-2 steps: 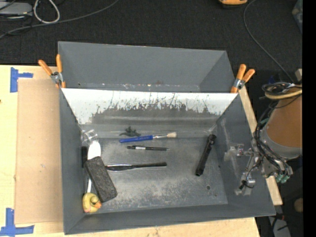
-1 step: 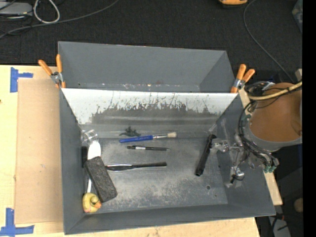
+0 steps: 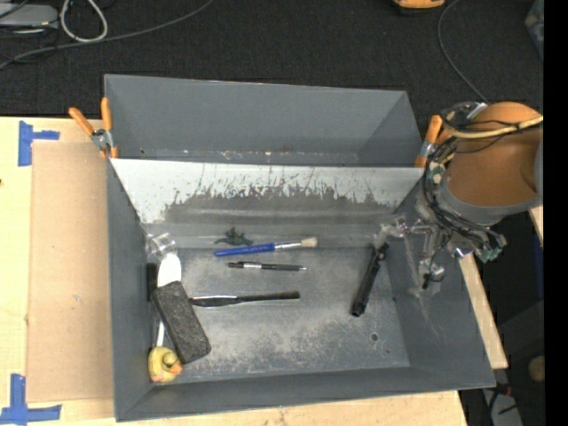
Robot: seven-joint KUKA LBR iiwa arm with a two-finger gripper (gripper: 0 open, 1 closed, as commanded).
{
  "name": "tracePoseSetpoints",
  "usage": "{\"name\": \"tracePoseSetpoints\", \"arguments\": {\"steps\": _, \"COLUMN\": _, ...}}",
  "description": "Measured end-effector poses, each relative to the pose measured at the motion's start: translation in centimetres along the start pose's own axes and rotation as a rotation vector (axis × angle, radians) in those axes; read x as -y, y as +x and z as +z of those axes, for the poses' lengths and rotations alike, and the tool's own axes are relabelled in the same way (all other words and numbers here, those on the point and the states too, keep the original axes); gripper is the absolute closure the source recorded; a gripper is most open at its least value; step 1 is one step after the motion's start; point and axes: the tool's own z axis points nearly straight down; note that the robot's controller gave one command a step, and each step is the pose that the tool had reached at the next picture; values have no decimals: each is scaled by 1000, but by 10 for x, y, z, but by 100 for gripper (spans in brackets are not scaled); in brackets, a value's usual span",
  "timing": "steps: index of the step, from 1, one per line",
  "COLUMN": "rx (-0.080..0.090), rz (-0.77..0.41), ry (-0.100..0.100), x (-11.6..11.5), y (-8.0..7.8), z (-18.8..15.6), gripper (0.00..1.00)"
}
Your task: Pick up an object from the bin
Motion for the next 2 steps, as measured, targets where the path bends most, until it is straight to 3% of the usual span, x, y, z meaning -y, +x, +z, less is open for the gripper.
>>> {"name": "tracePoseSetpoints", "arguments": {"steps": 1, "rx": -4, "rz": -180, "ry": -6, "x": -19, "y": -6, "z": 41, "gripper": 0}}
{"name": "tracePoseSetpoints", "arguments": {"steps": 2, "rx": 3, "rz": -386, "ry": 2, "x": -9, "y": -11, "z": 69, "gripper": 0}}
